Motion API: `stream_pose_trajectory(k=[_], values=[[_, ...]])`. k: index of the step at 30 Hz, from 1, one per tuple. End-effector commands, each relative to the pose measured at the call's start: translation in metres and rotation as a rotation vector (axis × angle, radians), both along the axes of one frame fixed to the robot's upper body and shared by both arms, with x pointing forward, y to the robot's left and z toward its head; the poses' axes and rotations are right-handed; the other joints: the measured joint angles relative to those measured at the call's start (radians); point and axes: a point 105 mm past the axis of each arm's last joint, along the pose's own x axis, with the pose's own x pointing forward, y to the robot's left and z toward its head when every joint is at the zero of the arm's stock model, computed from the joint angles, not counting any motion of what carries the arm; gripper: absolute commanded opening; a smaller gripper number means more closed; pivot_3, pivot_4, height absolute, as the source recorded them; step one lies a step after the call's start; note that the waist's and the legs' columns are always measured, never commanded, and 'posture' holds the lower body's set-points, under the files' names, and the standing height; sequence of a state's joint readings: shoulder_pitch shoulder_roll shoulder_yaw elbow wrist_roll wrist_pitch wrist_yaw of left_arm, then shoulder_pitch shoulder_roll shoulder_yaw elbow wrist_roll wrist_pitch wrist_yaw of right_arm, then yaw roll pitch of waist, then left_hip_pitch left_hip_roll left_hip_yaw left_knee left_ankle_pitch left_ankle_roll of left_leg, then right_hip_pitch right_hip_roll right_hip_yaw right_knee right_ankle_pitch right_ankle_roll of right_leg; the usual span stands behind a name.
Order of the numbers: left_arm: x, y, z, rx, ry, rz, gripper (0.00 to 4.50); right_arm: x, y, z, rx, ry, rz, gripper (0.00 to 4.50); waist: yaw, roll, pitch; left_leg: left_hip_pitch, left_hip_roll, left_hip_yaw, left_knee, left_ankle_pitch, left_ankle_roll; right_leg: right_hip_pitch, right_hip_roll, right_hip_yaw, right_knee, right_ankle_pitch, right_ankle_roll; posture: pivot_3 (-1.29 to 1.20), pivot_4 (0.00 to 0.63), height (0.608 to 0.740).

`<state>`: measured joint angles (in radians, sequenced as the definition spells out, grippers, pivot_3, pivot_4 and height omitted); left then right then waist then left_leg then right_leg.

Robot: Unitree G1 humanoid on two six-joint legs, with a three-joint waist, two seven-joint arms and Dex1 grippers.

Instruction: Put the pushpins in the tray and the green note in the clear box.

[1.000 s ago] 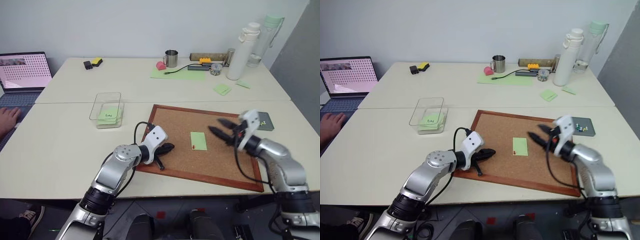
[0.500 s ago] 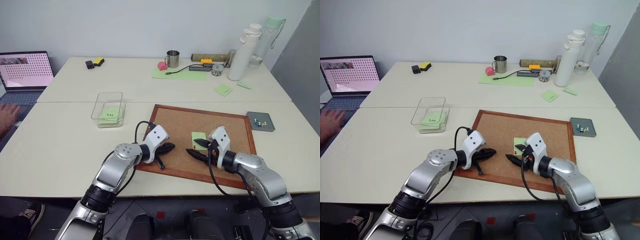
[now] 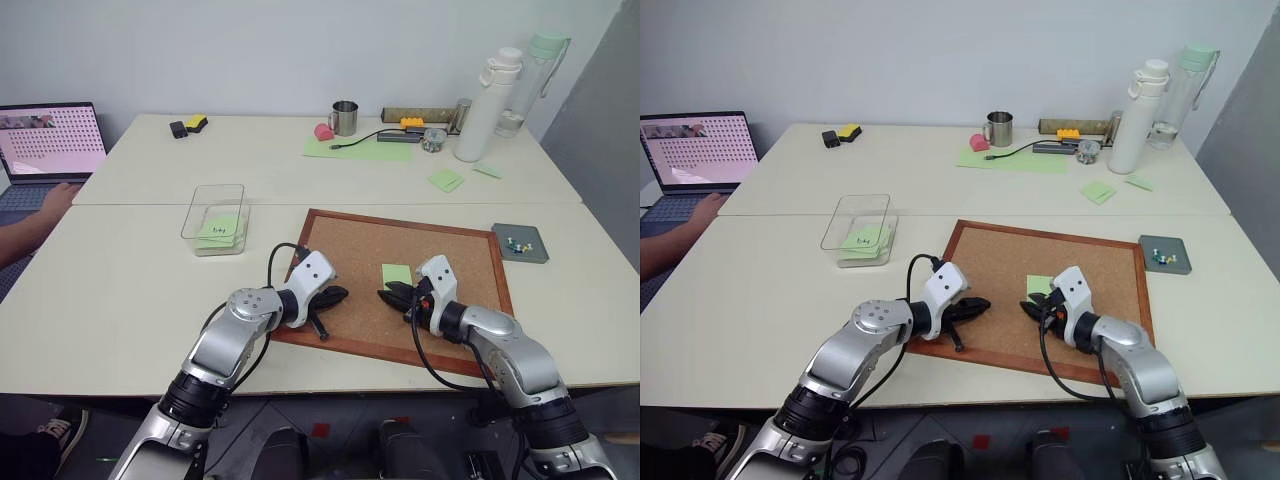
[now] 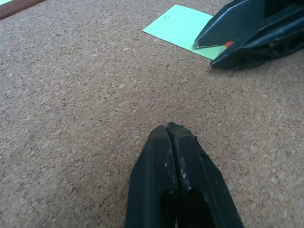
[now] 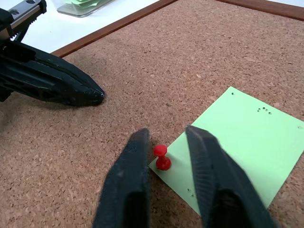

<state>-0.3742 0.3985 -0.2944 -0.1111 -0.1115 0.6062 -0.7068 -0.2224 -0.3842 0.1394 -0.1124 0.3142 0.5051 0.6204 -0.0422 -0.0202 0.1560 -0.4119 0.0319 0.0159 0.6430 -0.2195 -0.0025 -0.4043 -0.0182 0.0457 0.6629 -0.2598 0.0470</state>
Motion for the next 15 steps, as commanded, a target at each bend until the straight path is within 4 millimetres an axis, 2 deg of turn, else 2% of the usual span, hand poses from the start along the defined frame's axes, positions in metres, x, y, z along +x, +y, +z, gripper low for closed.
stream_pose_trajectory(k=[1,2,3,8,15], values=[[-0.001,0.017,-0.017,0.053,0.055,0.061,0.00,-0.003,-0.002,-0.002,0.007,0.006,-0.002,0.33,0.000,0.000,0.000,0.000,0.000,0.000,0.000,0.000,0.000,0.000,0.000,0.000,0.000,0.000,0.000,0.00,0.150,0.740],[-0.001,0.017,-0.017,0.052,0.054,0.060,0.00,-0.004,-0.002,-0.002,0.008,0.004,-0.001,0.06,0.000,0.000,0.000,0.000,0.000,0.000,0.000,0.000,0.000,0.000,0.000,0.000,0.000,0.000,0.000,0.00,0.150,0.740],[-0.001,0.016,-0.017,0.052,0.053,0.059,0.00,-0.005,-0.001,-0.001,0.011,0.002,0.000,0.01,0.000,0.000,0.000,0.000,0.000,0.000,0.000,0.000,0.000,0.000,0.000,0.000,0.000,0.000,0.000,0.00,0.150,0.740],[0.001,0.015,-0.012,0.032,0.047,0.061,0.00,-0.009,0.001,0.009,0.041,-0.030,0.006,0.01,0.003,0.000,0.000,0.000,0.000,0.000,0.000,0.000,0.000,0.000,0.000,0.000,0.000,0.000,0.000,0.00,0.150,0.740],[0.007,0.015,-0.011,0.027,0.037,0.072,0.00,-0.004,0.001,0.064,0.003,-0.270,0.042,0.01,0.008,0.000,0.001,-0.003,0.000,-0.001,0.000,0.000,0.000,-0.001,0.000,-0.002,0.000,0.000,-0.001,0.00,0.150,0.740]])
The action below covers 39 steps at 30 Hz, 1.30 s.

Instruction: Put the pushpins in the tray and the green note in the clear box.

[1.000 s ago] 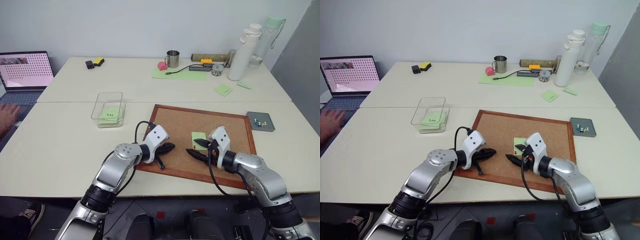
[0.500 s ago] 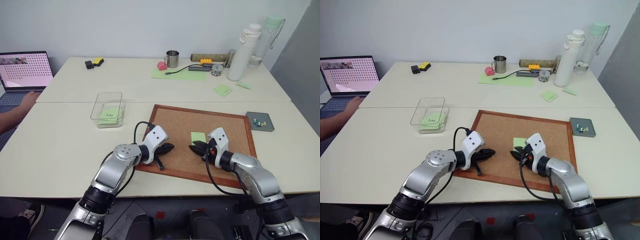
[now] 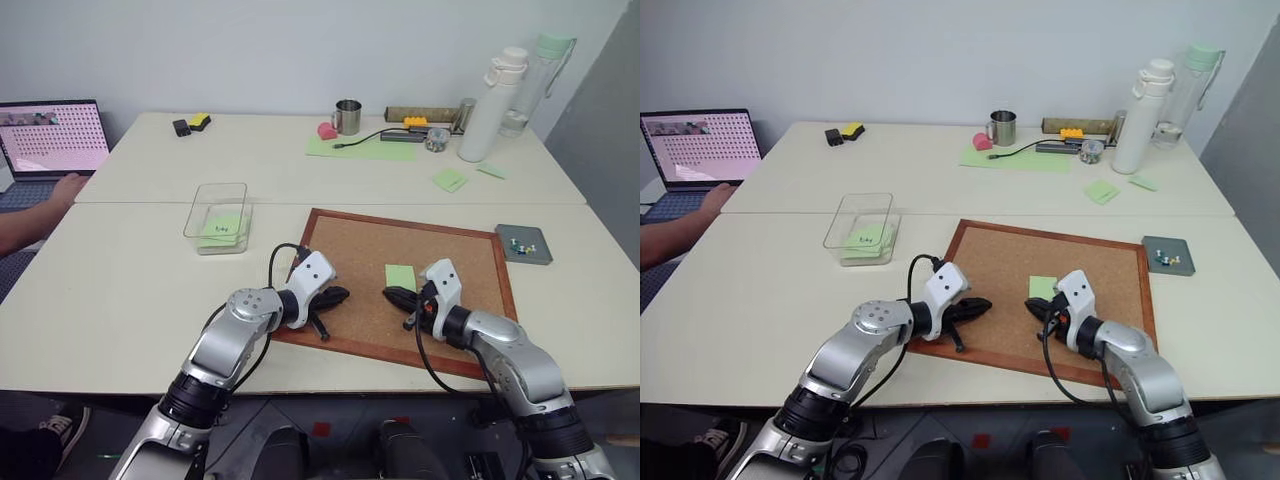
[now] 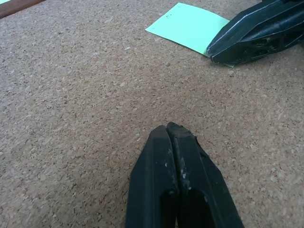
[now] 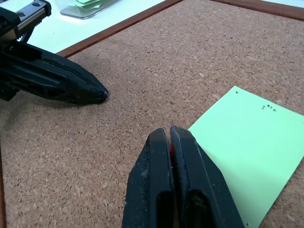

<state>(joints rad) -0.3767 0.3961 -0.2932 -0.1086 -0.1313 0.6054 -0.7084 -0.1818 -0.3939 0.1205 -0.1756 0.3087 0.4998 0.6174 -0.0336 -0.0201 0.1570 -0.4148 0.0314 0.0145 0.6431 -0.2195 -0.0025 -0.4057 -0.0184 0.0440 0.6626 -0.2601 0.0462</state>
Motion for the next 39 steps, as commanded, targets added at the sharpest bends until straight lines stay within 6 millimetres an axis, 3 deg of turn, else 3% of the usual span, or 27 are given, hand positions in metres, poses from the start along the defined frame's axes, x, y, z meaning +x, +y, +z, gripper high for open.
stream_pose_trajectory(k=[1,6,12,13,20,27,39], values=[[0.009,0.017,-0.012,0.048,0.025,0.079,0.00,0.002,0.005,0.063,0.001,-0.249,0.057,0.01,0.000,0.000,0.000,0.000,0.000,0.000,0.000,0.000,0.000,0.000,0.000,0.000,0.000,0.000,0.000,0.00,0.150,0.740],[0.017,0.010,0.009,-0.081,0.032,0.080,0.00,-0.001,0.004,0.073,-0.093,-0.311,0.123,0.01,0.004,-0.002,0.000,0.000,0.000,-0.002,0.002,0.000,0.000,0.001,0.000,-0.001,0.000,0.000,0.001,0.00,0.150,0.740],[0.015,-0.004,0.067,-0.549,0.205,0.071,0.97,-0.002,0.000,0.080,-0.241,-0.410,0.196,0.00,0.005,-0.003,0.003,-0.002,-0.001,-0.002,0.002,0.000,0.000,0.000,-0.001,-0.001,0.000,0.000,0.000,0.00,0.150,0.740],[0.016,-0.003,0.073,-0.606,0.234,0.079,1.30,-0.003,0.000,0.080,-0.260,-0.422,0.207,0.00,0.005,-0.004,0.003,-0.003,-0.001,-0.002,0.002,0.000,0.000,0.000,-0.001,-0.002,-0.001,0.000,0.000,0.00,0.150,0.740],[0.011,-0.010,0.096,-0.857,0.455,0.057,2.66,-0.007,0.003,0.091,-0.287,-0.495,0.247,0.00,0.004,-0.005,0.004,-0.003,-0.001,-0.003,0.002,0.000,0.000,0.000,-0.001,-0.002,0.000,0.000,0.000,0.00,0.150,0.740],[0.017,-0.009,0.098,-1.076,0.657,0.101,2.66,-0.012,0.013,0.111,-0.284,-0.619,0.255,0.00,0.005,-0.006,0.005,-0.003,-0.002,-0.003,0.002,0.000,0.000,0.001,-0.001,-0.003,0.000,0.000,0.001,0.00,0.150,0.740],[0.009,-0.025,0.108,-1.136,0.739,0.019,2.66,-0.028,0.038,0.121,-0.302,-0.731,0.358,0.00,0.007,-0.009,0.006,-0.002,-0.002,-0.004,0.002,0.001,-0.001,0.001,-0.001,-0.003,0.000,0.002,-0.003,0.00,0.150,0.740]])
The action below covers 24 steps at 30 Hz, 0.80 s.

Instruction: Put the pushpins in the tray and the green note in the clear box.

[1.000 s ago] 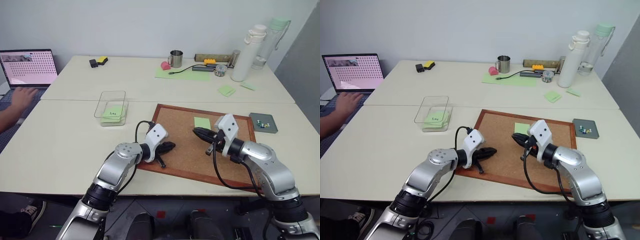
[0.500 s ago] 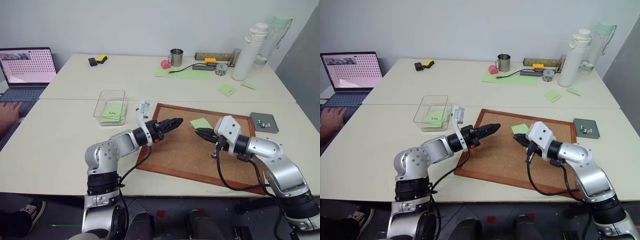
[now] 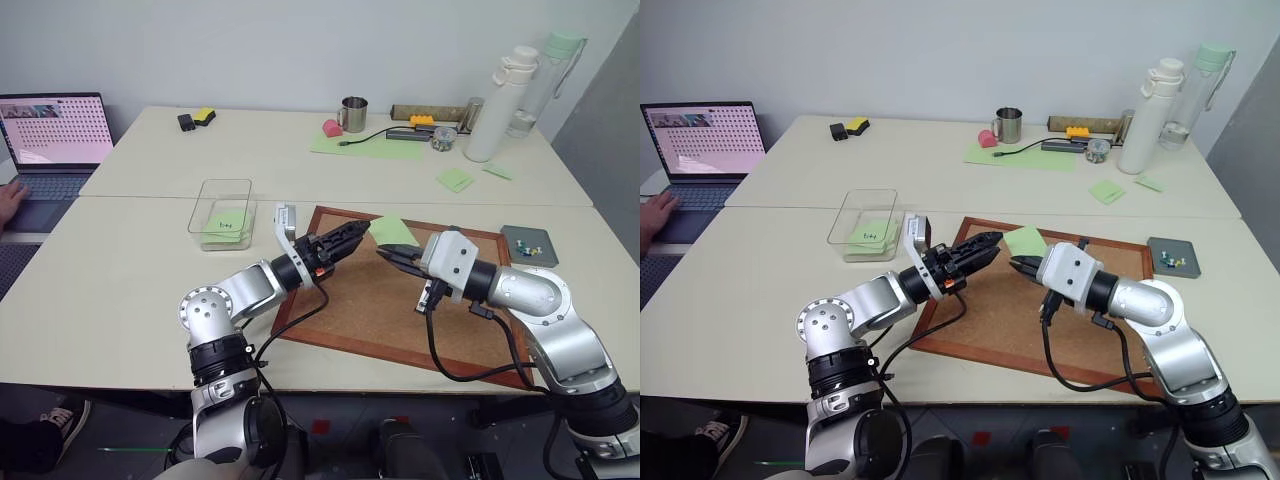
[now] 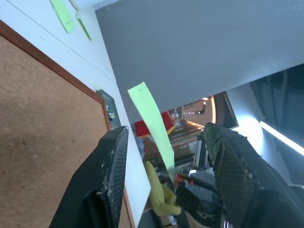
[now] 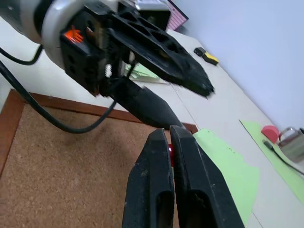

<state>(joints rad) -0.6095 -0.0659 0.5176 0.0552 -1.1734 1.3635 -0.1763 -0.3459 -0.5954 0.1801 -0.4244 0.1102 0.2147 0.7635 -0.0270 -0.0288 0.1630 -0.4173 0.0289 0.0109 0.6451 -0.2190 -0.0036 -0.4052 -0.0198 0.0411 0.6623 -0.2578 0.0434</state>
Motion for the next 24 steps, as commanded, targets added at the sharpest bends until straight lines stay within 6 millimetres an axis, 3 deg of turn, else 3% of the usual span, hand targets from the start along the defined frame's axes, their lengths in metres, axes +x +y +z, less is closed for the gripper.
stream_pose_trajectory(k=[1,8,9,11,21,24], values=[[-0.001,-0.008,0.016,-0.041,-0.045,-0.028,2.66,-0.011,0.015,0.016,0.017,-0.079,0.066,0.00,0.000,0.000,0.000,0.000,0.000,0.000,0.000,0.000,0.000,0.000,0.000,0.000,0.000,0.000,0.000,0.00,0.150,0.740],[-0.006,-0.010,0.026,-0.059,-0.099,-0.039,2.66,-0.016,0.023,0.016,0.025,-0.081,0.089,0.00,0.001,0.000,0.000,0.000,0.000,0.000,0.000,0.000,0.000,0.000,0.000,0.000,0.000,0.000,0.000,0.00,0.150,0.740],[-0.006,-0.009,0.028,-0.066,-0.102,-0.036,2.32,-0.016,0.023,0.016,0.024,-0.081,0.088,0.00,0.001,0.000,0.000,0.000,0.000,0.000,0.000,0.000,-0.001,0.000,0.000,0.000,0.000,0.000,0.000,0.00,0.150,0.740],[-0.006,-0.006,0.031,-0.085,-0.117,-0.035,2.12,-0.015,0.022,0.016,0.023,-0.082,0.085,0.00,0.001,0.000,0.000,0.000,0.000,0.000,0.000,0.000,-0.001,0.000,0.000,0.000,0.000,0.000,0.000,0.00,0.150,0.740],[-0.011,-0.009,0.034,-0.078,-0.141,-0.065,0.24,-0.013,0.021,0.019,0.021,-0.099,0.080,0.00,0.002,0.000,0.000,0.000,0.000,0.000,0.000,0.000,-0.001,0.000,0.000,0.000,0.000,0.000,0.000,0.00,0.150,0.740],[-0.013,-0.011,0.033,-0.070,-0.144,-0.074,0.04,-0.012,0.020,0.022,0.020,-0.111,0.077,0.00,0.002,0.000,0.000,0.000,0.000,0.000,0.000,0.000,-0.001,0.000,0.000,0.000,0.000,0.000,0.000,0.00,0.150,0.740]])
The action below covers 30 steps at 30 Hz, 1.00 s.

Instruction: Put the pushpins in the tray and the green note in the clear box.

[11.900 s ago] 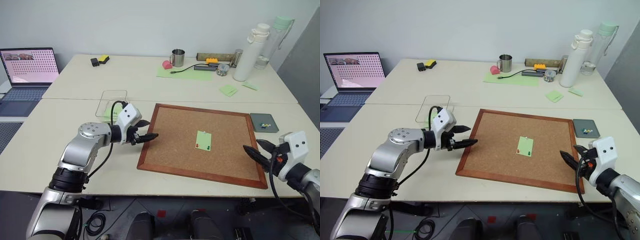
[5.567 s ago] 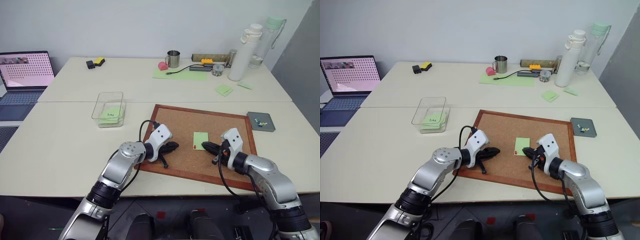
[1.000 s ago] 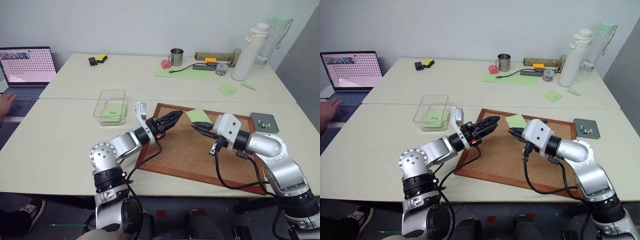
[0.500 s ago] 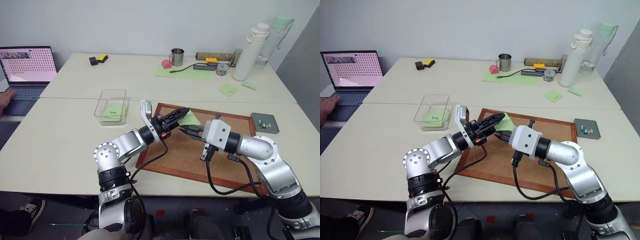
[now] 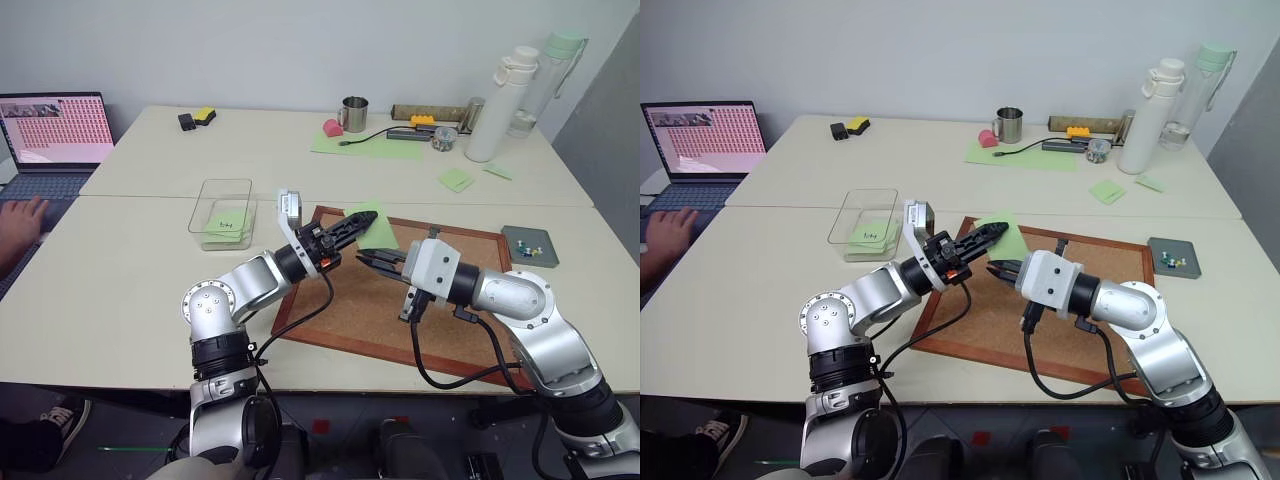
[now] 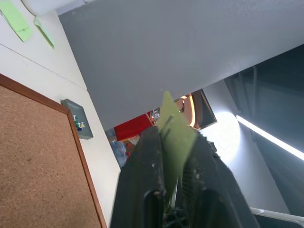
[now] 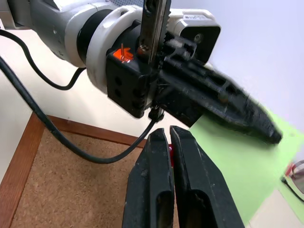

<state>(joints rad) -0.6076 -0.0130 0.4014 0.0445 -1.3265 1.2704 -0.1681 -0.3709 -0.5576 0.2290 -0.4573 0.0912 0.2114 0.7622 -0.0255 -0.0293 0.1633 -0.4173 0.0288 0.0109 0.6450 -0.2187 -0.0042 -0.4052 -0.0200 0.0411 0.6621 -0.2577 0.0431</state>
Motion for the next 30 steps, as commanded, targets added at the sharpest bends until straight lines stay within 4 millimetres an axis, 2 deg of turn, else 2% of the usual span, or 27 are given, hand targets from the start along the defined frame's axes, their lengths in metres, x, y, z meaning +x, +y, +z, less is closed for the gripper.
stream_pose_trajectory(k=[1,12,15,19,22,24,27,29,30], values=[[-0.007,-0.004,0.010,-0.012,-0.056,-0.024,0.04,-0.004,0.000,0.019,0.012,-0.084,0.008,0.00,0.000,0.000,0.000,0.000,0.000,0.000,0.000,0.000,0.000,0.000,0.000,0.000,0.000,0.000,0.000,0.00,0.150,0.740],[0.017,0.000,-0.016,0.194,-0.062,0.069,0.04,-0.008,-0.004,0.042,0.050,-0.138,-0.021,0.00,0.000,0.000,0.000,0.000,0.000,0.000,0.000,0.000,0.000,0.000,0.000,0.000,0.000,0.000,0.000,0.00,0.150,0.740],[0.020,0.000,-0.015,0.220,-0.096,0.073,0.04,-0.008,-0.008,0.046,0.079,-0.132,-0.052,0.00,0.000,0.000,0.000,0.000,0.000,0.000,0.000,0.000,0.000,0.000,0.000,0.000,0.000,0.000,0.000,0.00,0.150,0.740],[0.020,-0.006,-0.003,0.257,-0.204,0.051,0.04,0.002,-0.029,0.051,0.207,-0.078,-0.194,0.00,0.001,0.000,0.000,0.000,0.000,0.000,0.000,0.000,0.000,0.000,0.000,0.000,0.000,0.000,0.000,0.00,0.150,0.740],[0.015,-0.014,0.004,0.327,-0.328,0.028,0.04,0.018,-0.059,0.055,0.388,0.014,-0.369,0.00,0.002,0.000,0.000,0.000,0.000,0.001,0.000,0.000,0.000,0.000,0.000,0.000,0.000,0.000,0.000,0.00,0.150,0.740],[0.008,-0.024,0.009,0.431,-0.495,0.004,0.04,0.032,-0.095,0.048,0.442,0.053,-0.541,0.00,0.002,0.000,0.000,0.000,0.000,0.001,0.000,0.000,0.000,0.000,-0.001,0.001,0.000,0.000,0.000,0.00,0.150,0.740],[-0.012,-0.051,0.018,0.543,-0.805,-0.074,0.04,0.055,-0.174,0.023,0.526,0.175,-0.866,0.00,0.009,0.000,0.001,0.000,0.000,0.002,-0.001,0.000,0.000,0.000,-0.001,0.001,-0.001,0.000,0.000,0.00,0.150,0.740],[-0.018,-0.064,0.021,0.587,-0.958,-0.086,0.04,0.061,-0.206,0.012,0.555,0.230,-0.974,0.00,0.020,0.001,0.001,0.000,-0.001,0.004,0.000,0.000,0.000,0.000,-0.002,0.002,-0.002,0.000,0.000,0.00,0.150,0.740],[-0.019,-0.069,0.021,0.612,-1.027,-0.084,0.04,0.064,-0.216,0.007,0.558,0.263,-0.999,0.00,0.023,0.001,0.001,-0.001,-0.001,0.006,-0.001,0.000,0.000,0.000,-0.002,0.002,-0.003,0.000,-0.001,0.00,0.150,0.740]])
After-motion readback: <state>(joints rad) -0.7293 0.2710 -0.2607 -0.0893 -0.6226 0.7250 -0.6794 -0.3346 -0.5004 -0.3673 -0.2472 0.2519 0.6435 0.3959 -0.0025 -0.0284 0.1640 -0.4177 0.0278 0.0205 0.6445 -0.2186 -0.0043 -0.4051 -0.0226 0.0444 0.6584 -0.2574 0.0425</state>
